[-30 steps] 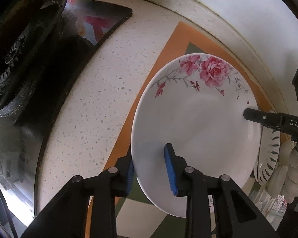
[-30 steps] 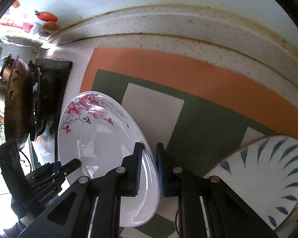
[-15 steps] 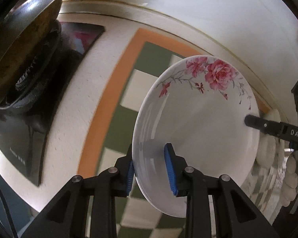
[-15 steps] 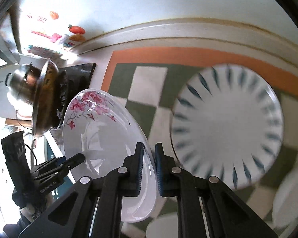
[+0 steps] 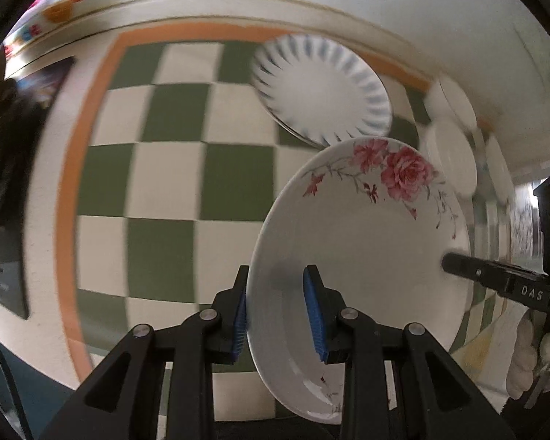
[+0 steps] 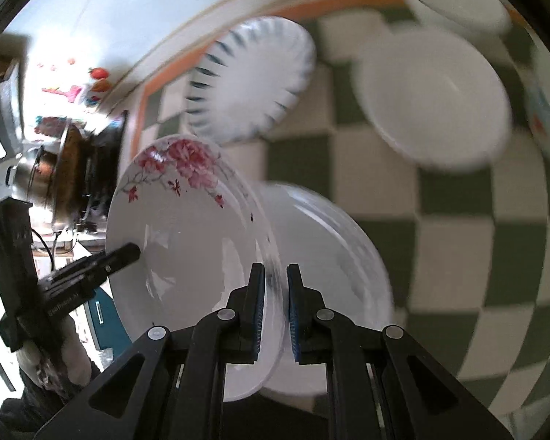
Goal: Organize plates and bowls
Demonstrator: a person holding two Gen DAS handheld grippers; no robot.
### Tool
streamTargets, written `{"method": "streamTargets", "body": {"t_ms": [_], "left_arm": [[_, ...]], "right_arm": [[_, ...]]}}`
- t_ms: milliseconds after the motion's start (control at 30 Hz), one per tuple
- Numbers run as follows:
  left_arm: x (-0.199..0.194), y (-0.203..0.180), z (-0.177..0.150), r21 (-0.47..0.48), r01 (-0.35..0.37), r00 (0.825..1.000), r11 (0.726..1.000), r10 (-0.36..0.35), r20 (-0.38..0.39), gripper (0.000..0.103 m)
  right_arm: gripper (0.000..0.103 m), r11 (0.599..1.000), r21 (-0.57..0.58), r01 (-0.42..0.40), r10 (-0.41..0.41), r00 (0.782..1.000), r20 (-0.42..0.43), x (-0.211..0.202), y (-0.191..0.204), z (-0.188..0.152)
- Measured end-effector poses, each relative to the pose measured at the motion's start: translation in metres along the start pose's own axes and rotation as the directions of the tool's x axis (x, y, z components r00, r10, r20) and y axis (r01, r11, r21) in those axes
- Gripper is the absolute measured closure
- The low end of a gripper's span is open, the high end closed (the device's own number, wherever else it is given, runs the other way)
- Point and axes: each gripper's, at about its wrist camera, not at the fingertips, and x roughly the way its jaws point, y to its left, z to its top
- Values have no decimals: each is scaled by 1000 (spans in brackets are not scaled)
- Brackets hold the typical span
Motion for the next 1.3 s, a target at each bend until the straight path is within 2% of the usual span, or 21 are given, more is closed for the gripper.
{"method": "streamTargets", "body": {"t_ms": [200,333,500,867,1000,1167,1300], "left_arm": [[33,-34,-10,97,-20,996,995,28,-84,77],[44,-42,-13,125,-37,993,991,51,-108,76],[47,-39,-15,122,-46,990,991,61,-127,75],[59,-43,-10,102,-67,981,993,84,-176,73],[66,-41,-6,60,-55,972,997,67,-223,73],[73,-45,-8,74,-66,971,995,81,-226,73],[80,-46,-9,78,-64,968,995,81,-236,73]], "right_arm": [[89,996,82,33,-34,999,5,11,-44,-30],[89,993,89,73,-74,997,6,17,-52,-37],[89,993,104,64,-66,998,9,20,-53,-39],[87,990,124,67,-61,997,-56,28,-48,-26],[86,983,163,88,-75,993,-90,28,-48,-25],[86,977,140,162,-146,983,-115,28,-39,-27],[86,975,165,151,-133,985,-114,27,-43,-29]]}}
